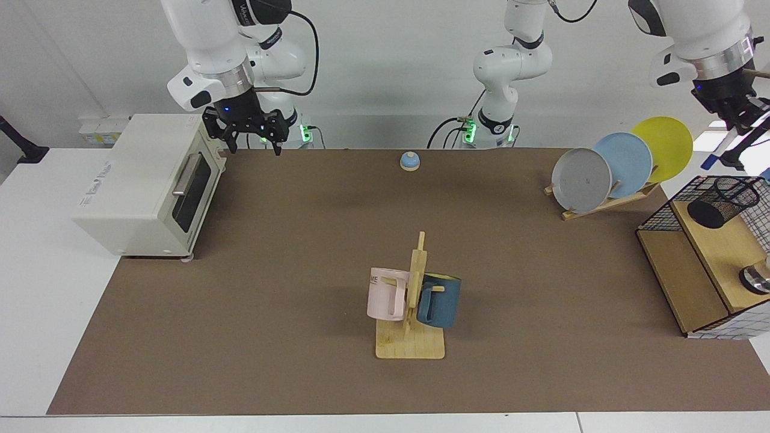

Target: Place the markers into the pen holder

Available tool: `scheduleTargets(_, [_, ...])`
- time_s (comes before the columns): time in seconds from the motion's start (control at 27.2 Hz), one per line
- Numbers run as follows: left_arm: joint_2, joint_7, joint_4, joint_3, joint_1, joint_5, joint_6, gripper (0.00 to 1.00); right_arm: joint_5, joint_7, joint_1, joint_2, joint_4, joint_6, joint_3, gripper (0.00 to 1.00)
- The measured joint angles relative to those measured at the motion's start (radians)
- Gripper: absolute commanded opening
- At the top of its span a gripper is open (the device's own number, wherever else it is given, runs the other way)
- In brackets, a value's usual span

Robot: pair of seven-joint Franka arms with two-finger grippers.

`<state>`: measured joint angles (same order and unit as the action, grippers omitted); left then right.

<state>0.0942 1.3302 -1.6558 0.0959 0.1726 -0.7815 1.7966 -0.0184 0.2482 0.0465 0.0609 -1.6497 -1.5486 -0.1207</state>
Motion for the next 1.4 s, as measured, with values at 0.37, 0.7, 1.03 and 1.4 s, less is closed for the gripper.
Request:
scheduleTargets(0.37, [-0.094, 0.198, 0.105, -0.002, 0.097, -0.028, 0.042, 0.00, 0.002, -0.063, -0.023, -0.001, 0.001, 0.025, 0.001, 1.00])
scheduleTargets(0.7, [-0.134, 0.251, 0.121, 0.000, 0.113, -0.106, 0.080, 0.00, 0.033, -0.077, -0.025, -0.026, 0.027, 0.058, -0.001, 1.00])
scheduleTargets(1.03, [-0.211, 0.299, 0.122, -0.005, 0.203, -0.138, 0.177, 0.00, 0.033, -0.077, -0.037, -0.030, 0.034, 0.043, 0.000, 1.00])
scheduleTargets(1.4, [-0.237, 0.324, 0.122, -0.003, 0.206, -0.143, 0.177, 0.00, 0.033, -0.077, -0.038, -0.030, 0.036, 0.042, -0.002, 1.00])
